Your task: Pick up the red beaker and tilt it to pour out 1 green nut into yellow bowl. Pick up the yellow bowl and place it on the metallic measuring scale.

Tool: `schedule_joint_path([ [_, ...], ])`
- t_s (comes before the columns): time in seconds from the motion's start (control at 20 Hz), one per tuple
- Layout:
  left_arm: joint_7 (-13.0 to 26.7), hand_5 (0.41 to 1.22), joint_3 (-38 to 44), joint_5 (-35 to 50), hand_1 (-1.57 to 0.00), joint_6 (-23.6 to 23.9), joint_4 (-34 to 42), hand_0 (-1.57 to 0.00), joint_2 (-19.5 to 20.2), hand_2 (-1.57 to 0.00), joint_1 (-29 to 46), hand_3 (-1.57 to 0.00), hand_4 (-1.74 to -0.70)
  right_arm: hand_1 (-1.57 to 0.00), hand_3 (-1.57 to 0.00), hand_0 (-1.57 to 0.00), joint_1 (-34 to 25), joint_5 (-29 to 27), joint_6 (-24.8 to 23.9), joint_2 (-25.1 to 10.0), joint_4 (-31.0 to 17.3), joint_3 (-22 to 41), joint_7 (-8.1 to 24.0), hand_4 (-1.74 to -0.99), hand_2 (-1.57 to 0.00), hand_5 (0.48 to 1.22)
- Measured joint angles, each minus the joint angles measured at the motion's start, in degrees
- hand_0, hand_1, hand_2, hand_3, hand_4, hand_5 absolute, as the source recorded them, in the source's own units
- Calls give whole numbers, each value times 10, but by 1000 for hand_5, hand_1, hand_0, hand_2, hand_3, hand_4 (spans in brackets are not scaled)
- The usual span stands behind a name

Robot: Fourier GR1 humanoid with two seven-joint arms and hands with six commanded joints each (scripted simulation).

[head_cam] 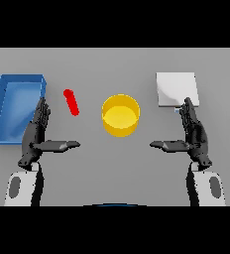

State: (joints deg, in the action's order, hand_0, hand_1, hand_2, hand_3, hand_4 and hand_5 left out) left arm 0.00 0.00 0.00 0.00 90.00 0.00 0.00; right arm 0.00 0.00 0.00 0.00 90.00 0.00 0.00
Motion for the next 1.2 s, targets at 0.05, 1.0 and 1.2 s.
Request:
schedule_joint_path([
  [0.05, 1, 599, 1, 1, 1, 0, -1, 1, 1, 1, -1, 1, -1151, 1, 1, 1, -1, 1, -1, 1, 0, 1, 1, -1167, 1, 599],
  [1.0, 19, 622, -47, -79, 1, -17, -12, 1, 42, 1, -12, 1, -1219, 1, 1, 1, 49, 160, -49, -25, 66, 76, -33, -1246, 1, 627],
  [1.2, -2, 641, -36, -99, 1, 0, -98, 1, 39, 1, -78, 1, -1240, 1, 1, 1, 51, 148, -40, -26, 67, 74, -43, -1273, 1, 632],
])
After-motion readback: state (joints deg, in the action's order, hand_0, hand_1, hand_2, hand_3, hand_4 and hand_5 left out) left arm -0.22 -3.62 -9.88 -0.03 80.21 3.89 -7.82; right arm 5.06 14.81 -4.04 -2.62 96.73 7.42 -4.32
